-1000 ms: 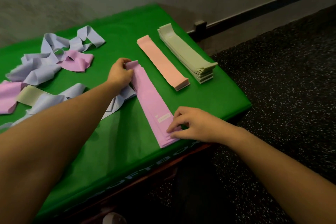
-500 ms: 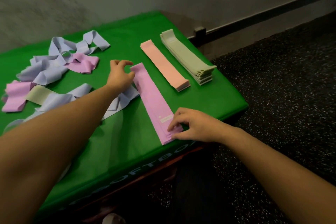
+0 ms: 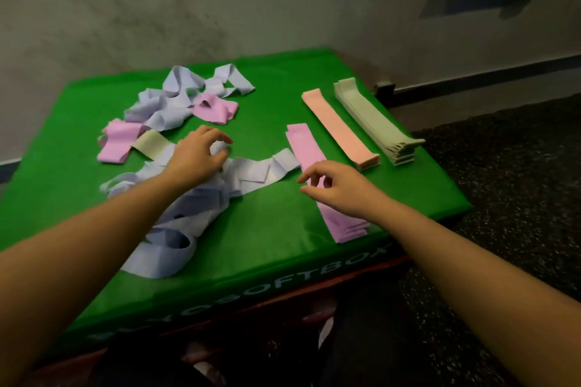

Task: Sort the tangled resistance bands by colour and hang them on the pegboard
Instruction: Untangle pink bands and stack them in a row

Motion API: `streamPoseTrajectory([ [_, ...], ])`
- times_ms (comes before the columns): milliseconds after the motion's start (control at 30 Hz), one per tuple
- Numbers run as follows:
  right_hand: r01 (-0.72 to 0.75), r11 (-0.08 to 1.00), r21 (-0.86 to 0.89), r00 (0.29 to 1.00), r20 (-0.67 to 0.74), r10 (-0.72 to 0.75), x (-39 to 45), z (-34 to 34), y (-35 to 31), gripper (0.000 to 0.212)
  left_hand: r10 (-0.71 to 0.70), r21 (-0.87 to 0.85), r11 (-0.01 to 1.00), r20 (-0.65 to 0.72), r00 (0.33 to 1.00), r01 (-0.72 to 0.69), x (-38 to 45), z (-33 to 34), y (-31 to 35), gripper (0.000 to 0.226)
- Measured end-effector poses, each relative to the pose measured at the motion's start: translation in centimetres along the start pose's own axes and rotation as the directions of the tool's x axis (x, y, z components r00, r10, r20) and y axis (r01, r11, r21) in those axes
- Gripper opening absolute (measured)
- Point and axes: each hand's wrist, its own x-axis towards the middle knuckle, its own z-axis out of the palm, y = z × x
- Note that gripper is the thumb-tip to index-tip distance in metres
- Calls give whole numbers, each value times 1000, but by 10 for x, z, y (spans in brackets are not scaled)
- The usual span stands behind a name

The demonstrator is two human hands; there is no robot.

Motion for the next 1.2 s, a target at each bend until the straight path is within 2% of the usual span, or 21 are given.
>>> streamPoseTrajectory([
  [167,35,999,-28,999,6,-35,58,33,-42,6,-73,75,994,-93,993,80,-39,-36,-67,26],
  [233,49,998,-38,999,16,-48,81,48,-59,6,-138,117,982,-110,984,151,-50,-46,-94,19],
  [333,63,998,-20,998,32,-63,120,74,-84,8,-241,118,959,-138,961,258,-62,-55,-130,31],
  [400,95,995,-4,994,55,-94,146,93,-102,9,-274,121,948,-148,950,293,-70,-53,-154,29],
  [433,115,993,-9,991,72,-114,158,103,-111,11,-307,69,945,-147,940,319,-75,-49,-165,28],
  [533,189,980,-62,975,132,-180,193,134,-139,17,-434,-236,886,-120,893,399,-88,-39,-184,27],
  [667,255,961,-109,952,202,-229,234,176,-171,23,-482,-435,822,-186,856,368,-97,-27,-192,31],
  [767,297,937,-185,936,249,-247,261,203,-183,27,-493,-503,798,-226,840,333,-98,-22,-195,31],
  [933,284,909,-306,949,225,-221,299,235,-185,36,-474,-490,814,-247,845,313,-96,-18,-197,50],
  [1100,290,849,-441,954,203,-221,313,249,-170,43,-469,-467,828,-272,840,311,-96,-14,-201,43],
  [1200,265,840,-473,964,144,-223,310,250,-170,35,-473,-503,815,-289,832,289,-97,-15,-198,35],
])
